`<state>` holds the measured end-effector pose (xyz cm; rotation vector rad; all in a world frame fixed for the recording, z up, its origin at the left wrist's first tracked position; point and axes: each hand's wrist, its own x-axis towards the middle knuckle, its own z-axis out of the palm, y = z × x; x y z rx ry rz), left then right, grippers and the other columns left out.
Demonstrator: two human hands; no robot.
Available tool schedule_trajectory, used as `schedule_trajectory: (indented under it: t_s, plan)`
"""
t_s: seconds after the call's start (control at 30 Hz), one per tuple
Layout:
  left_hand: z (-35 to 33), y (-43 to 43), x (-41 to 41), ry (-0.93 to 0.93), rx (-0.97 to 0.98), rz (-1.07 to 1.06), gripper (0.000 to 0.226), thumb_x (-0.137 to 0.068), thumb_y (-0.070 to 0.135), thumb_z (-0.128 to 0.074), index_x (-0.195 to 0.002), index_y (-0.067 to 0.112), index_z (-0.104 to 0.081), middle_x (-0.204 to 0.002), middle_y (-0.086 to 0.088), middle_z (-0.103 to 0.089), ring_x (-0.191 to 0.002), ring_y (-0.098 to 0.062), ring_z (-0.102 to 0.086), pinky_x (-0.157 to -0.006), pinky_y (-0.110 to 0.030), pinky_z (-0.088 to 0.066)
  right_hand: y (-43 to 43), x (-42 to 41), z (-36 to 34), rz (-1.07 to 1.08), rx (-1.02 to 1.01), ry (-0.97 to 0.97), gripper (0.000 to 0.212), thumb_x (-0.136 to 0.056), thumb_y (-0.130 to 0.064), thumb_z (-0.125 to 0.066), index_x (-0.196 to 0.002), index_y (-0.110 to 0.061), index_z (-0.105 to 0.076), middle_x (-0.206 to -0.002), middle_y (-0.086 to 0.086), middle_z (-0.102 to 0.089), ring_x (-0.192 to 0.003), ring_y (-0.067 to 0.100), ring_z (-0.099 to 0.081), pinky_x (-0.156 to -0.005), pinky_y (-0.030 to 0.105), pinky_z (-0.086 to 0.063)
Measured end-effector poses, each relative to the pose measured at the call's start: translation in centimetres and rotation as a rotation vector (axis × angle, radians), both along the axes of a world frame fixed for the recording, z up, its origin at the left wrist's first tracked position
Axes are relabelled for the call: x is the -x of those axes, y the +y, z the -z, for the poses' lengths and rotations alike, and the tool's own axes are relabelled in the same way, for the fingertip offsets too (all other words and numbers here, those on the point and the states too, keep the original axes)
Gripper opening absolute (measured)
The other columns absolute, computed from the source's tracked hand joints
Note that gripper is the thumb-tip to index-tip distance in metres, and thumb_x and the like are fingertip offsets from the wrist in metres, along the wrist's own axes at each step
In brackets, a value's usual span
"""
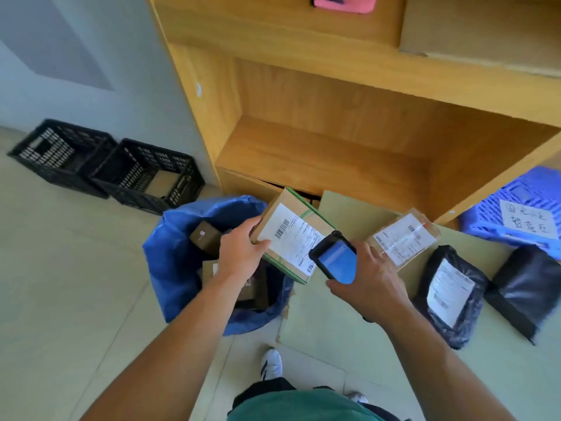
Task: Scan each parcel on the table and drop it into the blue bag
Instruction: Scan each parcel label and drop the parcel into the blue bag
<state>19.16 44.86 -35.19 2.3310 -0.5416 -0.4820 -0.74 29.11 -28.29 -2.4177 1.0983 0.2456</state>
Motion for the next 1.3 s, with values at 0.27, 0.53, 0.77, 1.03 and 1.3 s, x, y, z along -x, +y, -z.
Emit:
schedule_trajectory:
  t_s: [0.27,0.53,0.77,1.03,1.3]
  plan:
    - [2.5,11.5,-5.8,0.055,-0.148,-0.240,0.053,-0.084,0.031,-0.076,-0.136,0.028,-0.065,-0.122,0.004,-0.073,-0.113,-0.020,-0.066,-0.096,-0.034,-0.051,5.7,-7.2,0.4,-0.148,-0.104,-0.034,0.079,-0.073,-0.050,-0.071,-0.140,-0.035,-0.033,-0.108,-0.006,-0.048,-0.089,0.022,-0.053,-0.068,0.044,-0.059]
    - [3.3,11.3,-8.1,0.064,-0.080,-0.426,0.034,-0.098,0.026,-0.062,-0.129,0.012,-0.064,-0.117,-0.008,-0.072,-0.111,-0.030,-0.066,-0.088,-0.036,-0.047,6.3,-9.0,0.2,-0.151,-0.111,-0.011,0.080,-0.074,-0.047,-0.072,-0.142,-0.036,-0.032,-0.112,-0.008,-0.046,-0.092,0.019,-0.053,-0.070,0.046,-0.060]
    - [3.7,9.7,-7.9,0.256,0.060,-0.396,0.059,-0.101,0.033,-0.055,-0.157,0.025,-0.038,-0.150,-0.006,-0.056,-0.133,-0.022,-0.058,-0.106,-0.046,-0.052,6.0,-9.8,0.1,-0.138,-0.100,-0.018,0.081,-0.075,-0.048,-0.074,-0.142,-0.034,-0.032,-0.117,-0.006,-0.049,-0.092,0.019,-0.054,-0.068,0.045,-0.061]
    - [4.2,10.0,-7.9,0.126,-0.020,-0.344,0.061,-0.100,0.040,-0.057,-0.156,0.022,-0.041,-0.151,-0.003,-0.056,-0.137,-0.021,-0.055,-0.117,-0.039,-0.038,5.8,-9.6,0.1,-0.141,-0.093,0.015,0.082,-0.074,-0.045,-0.075,-0.142,-0.034,-0.031,-0.113,-0.005,-0.048,-0.092,0.019,-0.052,-0.066,0.044,-0.061]
    - [2.3,8.5,-5.9,0.076,0.018,-0.212,0.061,-0.094,0.047,-0.065,-0.151,0.030,-0.047,-0.139,0.008,-0.065,-0.123,-0.013,-0.062,-0.107,-0.043,-0.050,5.0,-7.9,-0.2,-0.128,-0.067,-0.023,0.083,-0.073,-0.047,-0.073,-0.143,-0.033,-0.031,-0.110,-0.005,-0.049,-0.090,0.020,-0.053,-0.066,0.045,-0.061]
